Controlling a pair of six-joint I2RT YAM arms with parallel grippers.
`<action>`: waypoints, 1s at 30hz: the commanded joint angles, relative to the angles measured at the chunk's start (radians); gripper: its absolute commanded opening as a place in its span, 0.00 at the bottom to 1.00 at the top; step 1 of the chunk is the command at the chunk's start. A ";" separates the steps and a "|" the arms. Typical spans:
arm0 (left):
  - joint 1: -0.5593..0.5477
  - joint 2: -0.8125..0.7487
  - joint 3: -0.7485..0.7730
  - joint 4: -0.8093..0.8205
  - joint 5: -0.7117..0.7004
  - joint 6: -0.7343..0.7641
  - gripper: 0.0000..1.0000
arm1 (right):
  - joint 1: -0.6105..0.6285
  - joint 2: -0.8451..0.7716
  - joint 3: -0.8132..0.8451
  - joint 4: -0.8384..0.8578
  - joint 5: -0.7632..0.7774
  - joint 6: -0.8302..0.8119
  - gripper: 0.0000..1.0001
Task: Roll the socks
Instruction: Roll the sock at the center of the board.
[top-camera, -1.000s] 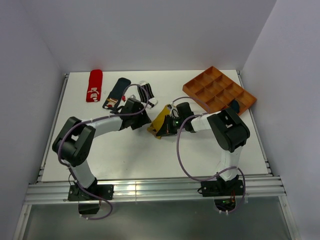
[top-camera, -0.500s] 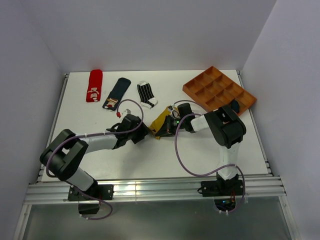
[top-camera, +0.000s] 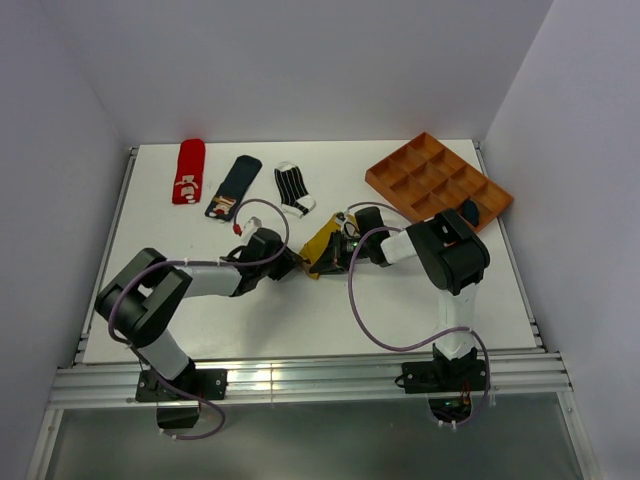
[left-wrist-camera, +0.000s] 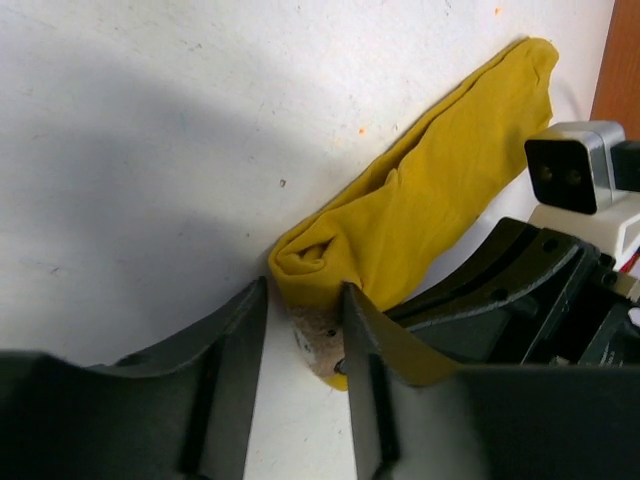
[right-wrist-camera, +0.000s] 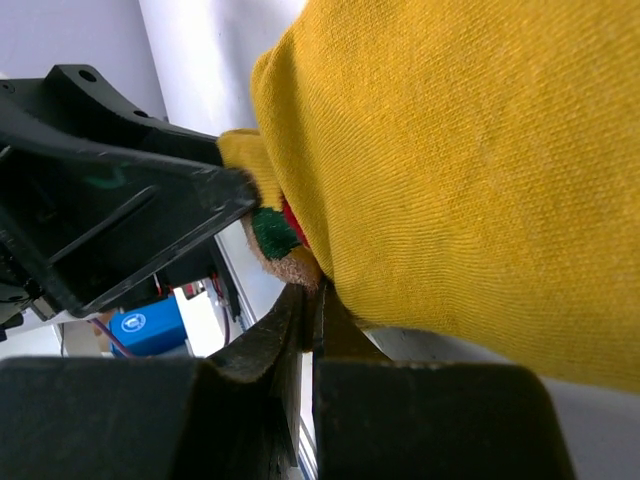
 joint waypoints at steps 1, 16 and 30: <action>0.000 0.054 0.025 -0.011 -0.032 -0.003 0.39 | 0.004 0.051 -0.031 -0.063 0.091 -0.020 0.00; -0.036 0.074 0.172 -0.221 -0.096 0.107 0.00 | 0.048 -0.285 -0.089 -0.257 0.367 -0.236 0.38; -0.095 0.109 0.335 -0.385 -0.149 0.213 0.00 | 0.281 -0.535 -0.143 -0.172 0.723 -0.445 0.40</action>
